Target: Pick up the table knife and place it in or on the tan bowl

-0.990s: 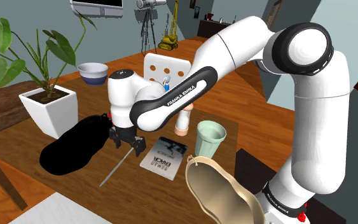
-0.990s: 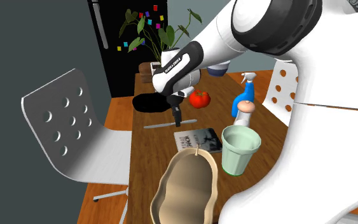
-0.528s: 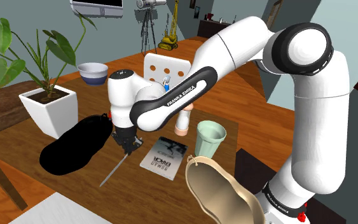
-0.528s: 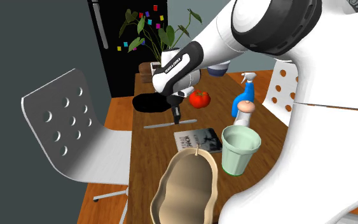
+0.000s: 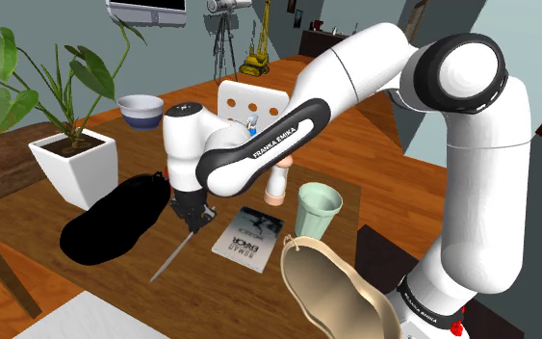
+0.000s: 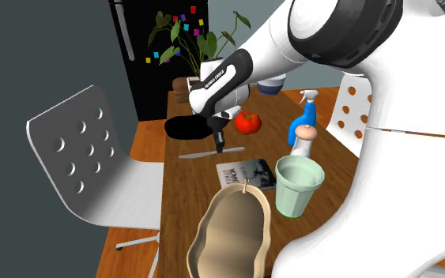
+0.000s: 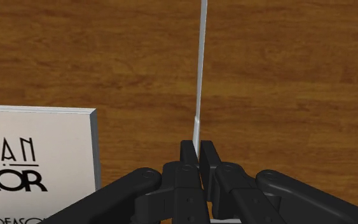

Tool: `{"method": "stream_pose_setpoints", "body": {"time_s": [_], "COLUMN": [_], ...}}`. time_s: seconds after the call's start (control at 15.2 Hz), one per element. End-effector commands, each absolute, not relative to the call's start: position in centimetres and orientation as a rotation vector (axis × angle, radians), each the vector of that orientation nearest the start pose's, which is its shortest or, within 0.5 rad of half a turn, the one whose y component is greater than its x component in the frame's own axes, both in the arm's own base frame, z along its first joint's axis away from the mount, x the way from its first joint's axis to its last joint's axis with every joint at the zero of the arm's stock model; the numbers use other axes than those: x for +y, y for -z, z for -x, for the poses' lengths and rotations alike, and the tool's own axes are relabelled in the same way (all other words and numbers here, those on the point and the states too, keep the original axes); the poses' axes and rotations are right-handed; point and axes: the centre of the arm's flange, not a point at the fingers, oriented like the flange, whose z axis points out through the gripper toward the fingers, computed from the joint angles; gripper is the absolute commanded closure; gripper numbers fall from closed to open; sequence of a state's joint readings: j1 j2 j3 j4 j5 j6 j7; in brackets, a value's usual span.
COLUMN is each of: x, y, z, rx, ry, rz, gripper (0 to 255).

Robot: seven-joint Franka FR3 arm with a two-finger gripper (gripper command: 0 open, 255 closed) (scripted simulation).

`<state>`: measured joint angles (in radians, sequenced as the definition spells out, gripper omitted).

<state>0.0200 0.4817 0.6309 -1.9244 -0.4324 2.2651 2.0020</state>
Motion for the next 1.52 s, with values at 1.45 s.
{"method": "stream_pose_setpoints", "body": {"time_s": [1.45], "x": [35.0], "y": [-40.5], "z": [-51.0], "rx": [1.680], "ry": [0.067], "rz": [2.689], "gripper": [255]}}
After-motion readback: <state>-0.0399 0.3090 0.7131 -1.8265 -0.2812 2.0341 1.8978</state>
